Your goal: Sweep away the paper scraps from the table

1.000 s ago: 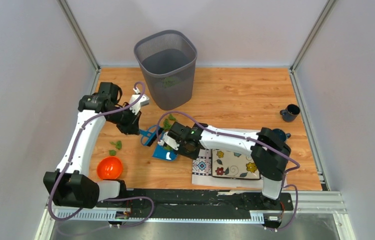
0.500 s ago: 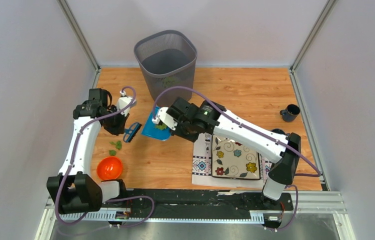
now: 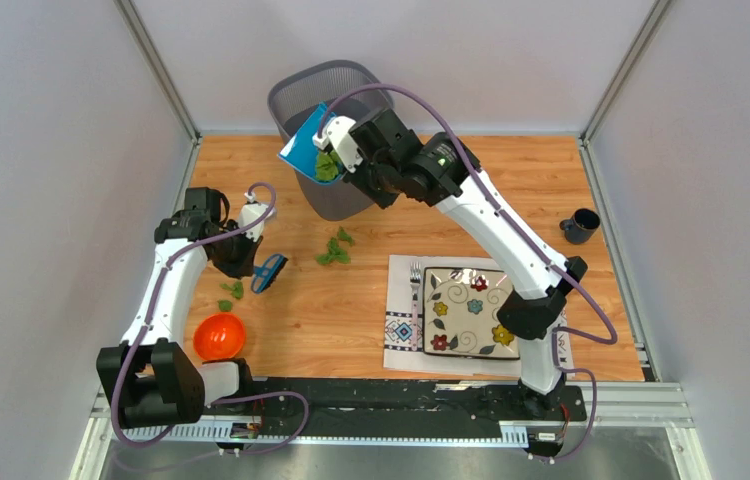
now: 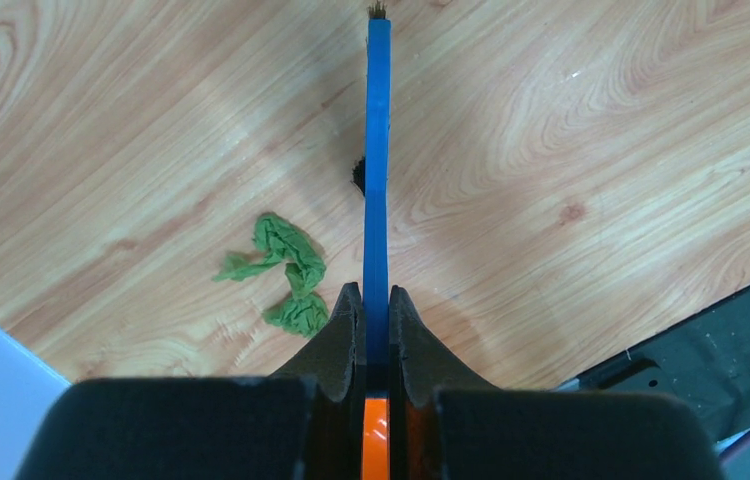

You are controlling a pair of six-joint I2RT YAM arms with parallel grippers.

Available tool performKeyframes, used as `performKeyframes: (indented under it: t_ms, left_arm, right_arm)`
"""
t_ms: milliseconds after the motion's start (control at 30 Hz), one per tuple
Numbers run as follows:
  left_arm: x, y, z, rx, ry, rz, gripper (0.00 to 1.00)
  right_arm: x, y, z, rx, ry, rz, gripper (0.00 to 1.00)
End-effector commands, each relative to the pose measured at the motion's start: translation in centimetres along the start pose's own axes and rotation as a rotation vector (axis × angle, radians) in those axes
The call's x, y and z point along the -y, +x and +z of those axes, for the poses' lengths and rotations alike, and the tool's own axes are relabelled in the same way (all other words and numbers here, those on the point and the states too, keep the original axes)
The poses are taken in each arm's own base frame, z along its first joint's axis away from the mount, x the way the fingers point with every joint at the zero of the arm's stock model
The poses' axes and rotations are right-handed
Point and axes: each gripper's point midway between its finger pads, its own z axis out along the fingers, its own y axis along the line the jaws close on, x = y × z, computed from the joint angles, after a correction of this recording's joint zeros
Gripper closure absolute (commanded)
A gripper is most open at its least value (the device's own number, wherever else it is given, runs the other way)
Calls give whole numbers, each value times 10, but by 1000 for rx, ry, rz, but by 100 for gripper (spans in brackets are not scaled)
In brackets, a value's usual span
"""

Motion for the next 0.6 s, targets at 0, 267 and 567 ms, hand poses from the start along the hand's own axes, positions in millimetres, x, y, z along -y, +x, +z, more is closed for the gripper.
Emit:
performKeyframes:
  t_ms: [0,267,567]
  left_arm:
    - [4,-10,0,62,22,18,100]
    - [9,-10,4,58,61,3,100]
    - [13,-13,-3,76,64,6,100]
  right_arm:
    - [28,11,-27,-35,82,58,100]
    - [105,-20,0,74,339,91,100]
    - [211,-95,-6,175,1042,-160,99]
